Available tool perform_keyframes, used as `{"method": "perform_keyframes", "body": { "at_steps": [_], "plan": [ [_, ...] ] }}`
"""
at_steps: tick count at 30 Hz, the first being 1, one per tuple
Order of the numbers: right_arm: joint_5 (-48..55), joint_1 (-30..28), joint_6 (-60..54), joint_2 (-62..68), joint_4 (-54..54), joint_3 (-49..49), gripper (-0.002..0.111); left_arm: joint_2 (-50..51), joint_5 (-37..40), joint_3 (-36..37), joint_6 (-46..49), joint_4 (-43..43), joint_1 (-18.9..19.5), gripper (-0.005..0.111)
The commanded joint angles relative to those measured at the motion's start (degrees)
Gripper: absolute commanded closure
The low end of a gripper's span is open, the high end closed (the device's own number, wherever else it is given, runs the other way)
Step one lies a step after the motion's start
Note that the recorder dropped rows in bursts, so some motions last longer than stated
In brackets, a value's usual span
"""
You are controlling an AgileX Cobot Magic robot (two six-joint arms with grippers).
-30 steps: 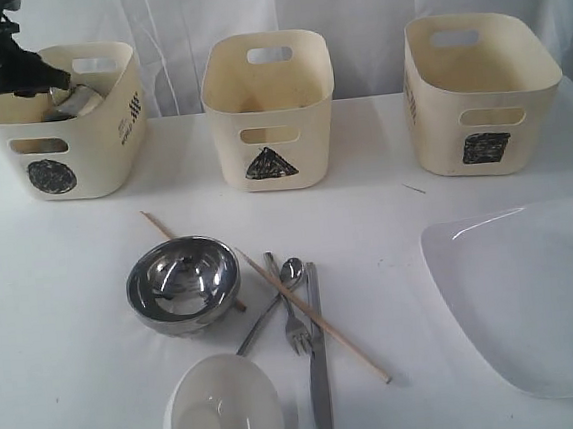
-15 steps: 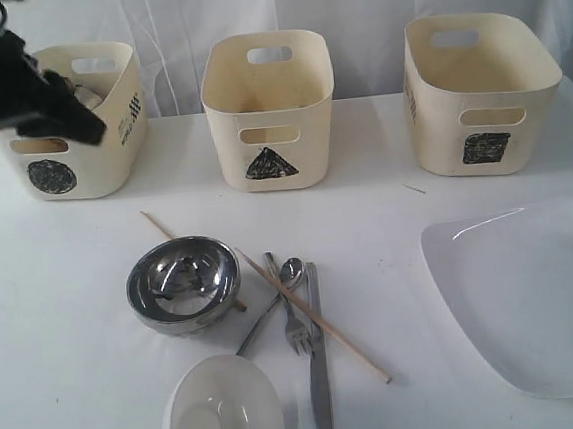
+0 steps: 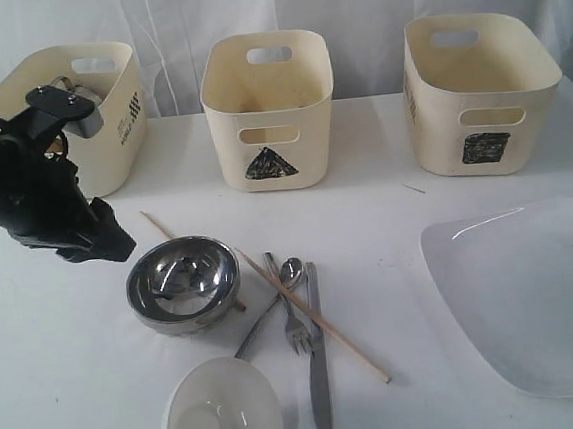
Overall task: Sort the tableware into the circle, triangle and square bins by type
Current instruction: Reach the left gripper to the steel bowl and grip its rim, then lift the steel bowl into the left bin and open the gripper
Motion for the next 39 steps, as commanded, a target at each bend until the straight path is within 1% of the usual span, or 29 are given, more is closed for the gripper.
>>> {"method": "perform_keyframes", "body": {
  "at_steps": [1, 13, 15, 17, 18, 20, 23, 27, 30, 32, 34, 37, 39],
  "plan": [
    [-0.27, -0.07, 0.2, -0.35, -0.27, 0.24, 0.108, 3.7, -2.41, 0.44, -0.39, -1.08, -0.4, 0.047],
    [-0.27, -0.07, 0.2, -0.35, -0.27, 0.24, 0.108, 13.74, -10.06, 0.44, 0.68, -6.33, -0.4, 0.047],
    [-0.27, -0.07, 0.2, -0.35, -0.27, 0.24, 0.108, 15.59, -11.29, 0.44, 1.84, -8.22, -0.4, 0.048],
    [-0.27, -0.07, 0.2, -0.35, -0.27, 0.24, 0.108, 17.44, -12.96, 0.44, 4.08, -12.16, -0.55, 0.049],
    [-0.27, -0.07, 0.2, -0.35, -0.27, 0.24, 0.108, 18.1, -13.52, 0.44, 4.88, -14.19, -0.69, 0.052],
    [-0.27, -0.07, 0.2, -0.35, -0.27, 0.24, 0.108, 18.75, -13.91, 0.44, 5.89, -15.24, -1.1, 0.07],
    [-0.27, -0.07, 0.2, -0.35, -0.27, 0.24, 0.108, 17.48, -13.88, 0.44, 5.89, -15.24, -1.23, 0.107],
    [-0.27, -0.07, 0.2, -0.35, -0.27, 0.24, 0.108, 10.3, -14.95, -0.32, 6.06, -15.01, -1.13, 0.106],
    [-0.27, -0.07, 0.2, -0.35, -0.27, 0.24, 0.108, 3.28, -20.26, -3.48, 6.45, -11.83, -0.68, 0.106],
    [-0.27, -0.07, 0.2, -0.35, -0.27, 0.24, 0.108, 0.32, -22.15, -7.6, 6.22, -8.92, 1.57, 0.106],
    [-0.27, -0.07, 0.2, -0.35, -0.27, 0.24, 0.108, 0.11, -22.28, -12.88, 6.07, -8.39, 6.0, 0.106],
    [-0.27, -0.07, 0.2, -0.35, -0.27, 0.24, 0.108, 3.21, -22.94, -20.04, 5.82, -8.39, 12.32, 0.106],
    [-0.27, -0.07, 0.2, -0.35, -0.27, 0.24, 0.108, 7.13, -23.19, -24.92, 5.67, -8.39, 15.41, 0.106]
  ]
}}
